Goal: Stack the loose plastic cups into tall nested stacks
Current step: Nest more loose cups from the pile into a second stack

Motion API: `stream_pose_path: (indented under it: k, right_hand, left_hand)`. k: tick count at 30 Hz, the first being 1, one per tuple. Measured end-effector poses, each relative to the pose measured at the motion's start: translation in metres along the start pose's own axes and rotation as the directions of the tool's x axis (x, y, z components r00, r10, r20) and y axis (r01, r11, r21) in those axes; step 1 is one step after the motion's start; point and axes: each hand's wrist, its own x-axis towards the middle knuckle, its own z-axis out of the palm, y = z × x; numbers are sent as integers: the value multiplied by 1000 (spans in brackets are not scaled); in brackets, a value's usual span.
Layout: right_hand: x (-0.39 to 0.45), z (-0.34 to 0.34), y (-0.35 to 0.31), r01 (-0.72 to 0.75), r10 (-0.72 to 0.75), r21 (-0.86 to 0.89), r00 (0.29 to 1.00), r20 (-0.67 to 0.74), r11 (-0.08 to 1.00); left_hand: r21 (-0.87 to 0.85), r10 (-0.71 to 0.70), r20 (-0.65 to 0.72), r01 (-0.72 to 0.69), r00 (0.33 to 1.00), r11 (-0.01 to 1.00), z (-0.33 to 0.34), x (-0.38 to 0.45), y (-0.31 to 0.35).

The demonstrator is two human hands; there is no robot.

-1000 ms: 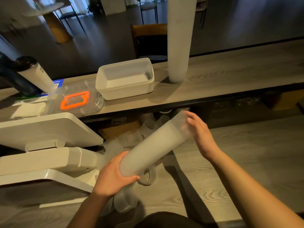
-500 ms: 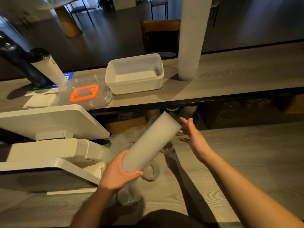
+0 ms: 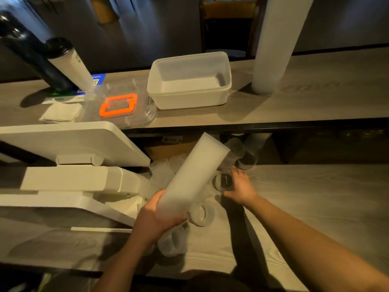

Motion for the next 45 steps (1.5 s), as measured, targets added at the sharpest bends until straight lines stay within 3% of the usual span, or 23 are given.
stream_pose_path:
  k: [6,9,14,18,24,28,32,35,39,42,45]
  right_hand:
    - [7,14,7,23,-20,-158,1000,22,987]
    - [6,16,11,15,4,-190,995,99,982]
    - [3,15,6,133,-97,-260,985,145,956]
    - [-7,15,10,8,-13,26,985,173,1000]
    - [-30,8,29,-131,109,379,991,79,916]
    - [-45,-9,42,-169,175,654,983,57,737]
    - [-59,-32,49,-96,163,864,986,16,495]
    - [-67,-47,52,-32,134,920,991,-23,390]
    - [-78,-66,45,28,126,928,989,-81,372]
    - [-83,-74,41,48,123,982,990,-71,181]
    - [-89,-85,29,111,95,989,988,-121,102]
  left_hand:
    - [38,-8,11,7,1000,999,-3,1,2]
    - [46,-4,18,3,1000,999,-5,1,2]
    - [60,12,7,-12,1000,998,-5,1,0]
    - [48,22,-1,-22,1000,999,-6,-2,-1]
    - [-29,17,-25,-18,1000,999,-4,-4,0]
    - [-41,26,-30,-28,999,999,-2,-4,-2]
    - [22,47,-10,-47,999,999,-1,-6,1]
    - [40,39,16,-40,999,998,3,-9,5]
    - [55,35,13,-36,999,998,9,-14,5]
    - [87,53,15,-54,998,995,10,-17,4]
    - [107,67,15,-68,998,992,11,-20,3]
